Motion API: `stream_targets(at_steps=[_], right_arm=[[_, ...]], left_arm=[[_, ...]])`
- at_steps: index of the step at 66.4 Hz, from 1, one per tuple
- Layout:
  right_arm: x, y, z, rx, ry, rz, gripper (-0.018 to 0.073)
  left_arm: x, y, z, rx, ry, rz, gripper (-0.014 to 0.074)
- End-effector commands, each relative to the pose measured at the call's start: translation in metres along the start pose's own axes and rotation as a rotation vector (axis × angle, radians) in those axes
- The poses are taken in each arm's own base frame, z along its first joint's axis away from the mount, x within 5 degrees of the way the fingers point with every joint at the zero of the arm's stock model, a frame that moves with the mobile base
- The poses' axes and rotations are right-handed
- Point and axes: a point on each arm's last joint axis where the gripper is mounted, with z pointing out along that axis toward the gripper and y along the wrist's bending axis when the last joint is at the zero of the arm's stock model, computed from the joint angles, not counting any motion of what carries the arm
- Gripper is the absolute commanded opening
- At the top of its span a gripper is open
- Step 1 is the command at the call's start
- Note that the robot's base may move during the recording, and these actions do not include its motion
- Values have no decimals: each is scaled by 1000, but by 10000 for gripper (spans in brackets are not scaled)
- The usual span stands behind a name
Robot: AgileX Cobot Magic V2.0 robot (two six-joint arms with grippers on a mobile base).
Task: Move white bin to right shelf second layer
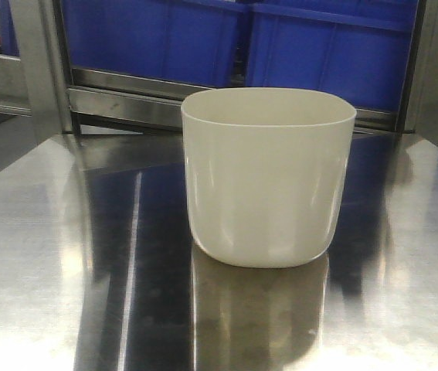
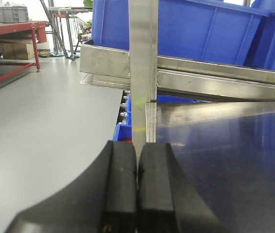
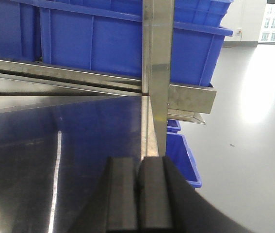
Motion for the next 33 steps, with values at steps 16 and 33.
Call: stream_targets(at_steps=[16, 33], right_arm=[[-15, 0, -3, 2, -127, -13, 56], [-34, 1, -7, 0, -96, -13, 56]], left_arm=[[4, 0, 0, 7, -58, -10, 85], [4, 0, 0, 7, -58, -10, 85]])
